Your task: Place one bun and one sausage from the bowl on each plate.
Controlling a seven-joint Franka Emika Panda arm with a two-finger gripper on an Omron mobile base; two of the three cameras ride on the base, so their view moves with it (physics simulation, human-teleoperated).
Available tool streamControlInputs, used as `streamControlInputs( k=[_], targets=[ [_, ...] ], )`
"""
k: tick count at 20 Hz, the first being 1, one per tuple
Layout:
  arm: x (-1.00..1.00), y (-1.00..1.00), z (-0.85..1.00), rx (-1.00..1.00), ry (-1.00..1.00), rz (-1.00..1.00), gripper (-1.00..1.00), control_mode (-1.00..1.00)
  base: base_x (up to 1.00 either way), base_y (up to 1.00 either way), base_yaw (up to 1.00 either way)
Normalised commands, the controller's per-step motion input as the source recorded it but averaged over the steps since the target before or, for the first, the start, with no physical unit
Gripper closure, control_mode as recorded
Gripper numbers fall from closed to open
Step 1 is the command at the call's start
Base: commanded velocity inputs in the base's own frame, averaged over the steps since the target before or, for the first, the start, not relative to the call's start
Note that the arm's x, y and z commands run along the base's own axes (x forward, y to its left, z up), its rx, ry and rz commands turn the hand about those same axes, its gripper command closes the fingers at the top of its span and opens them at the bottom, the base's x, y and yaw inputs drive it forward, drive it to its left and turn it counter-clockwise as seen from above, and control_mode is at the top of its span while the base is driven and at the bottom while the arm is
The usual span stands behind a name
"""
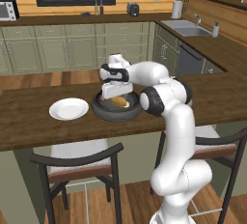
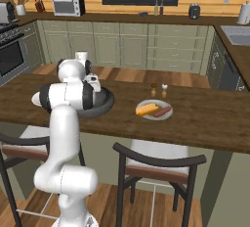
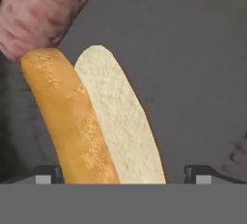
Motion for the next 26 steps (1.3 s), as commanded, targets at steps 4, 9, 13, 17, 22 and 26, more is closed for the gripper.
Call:
streamControlInputs(
  k=[4,9,13,17,22,26],
  targets=[
    [-0.01,0.0,-0.31,0.0,0.0,0.0,-1.0,-1.0,0.0,0.0,0.0],
    [-0.05,0.0,-0.01,0.0,0.0,0.0,1.0,-1.0,0.0,0.0,0.0],
    [-0.72,0.09,0.49,0.02,0.0,0.0,1.0,-1.0,0.0,0.0,0.0],
    [-1.0,0.64,0.84,0.01,-0.02,0.0,1.0,-1.0,0.0,0.0,0.0],
    [-0.64,1.0,0.75,0.0,0.0,0.0,1.0,-1.0,0.0,0.0,0.0],
    [-0.22,1.0,0.39,0.0,0.0,0.0,1.0,-1.0,0.0,0.0,0.0]
  ],
)
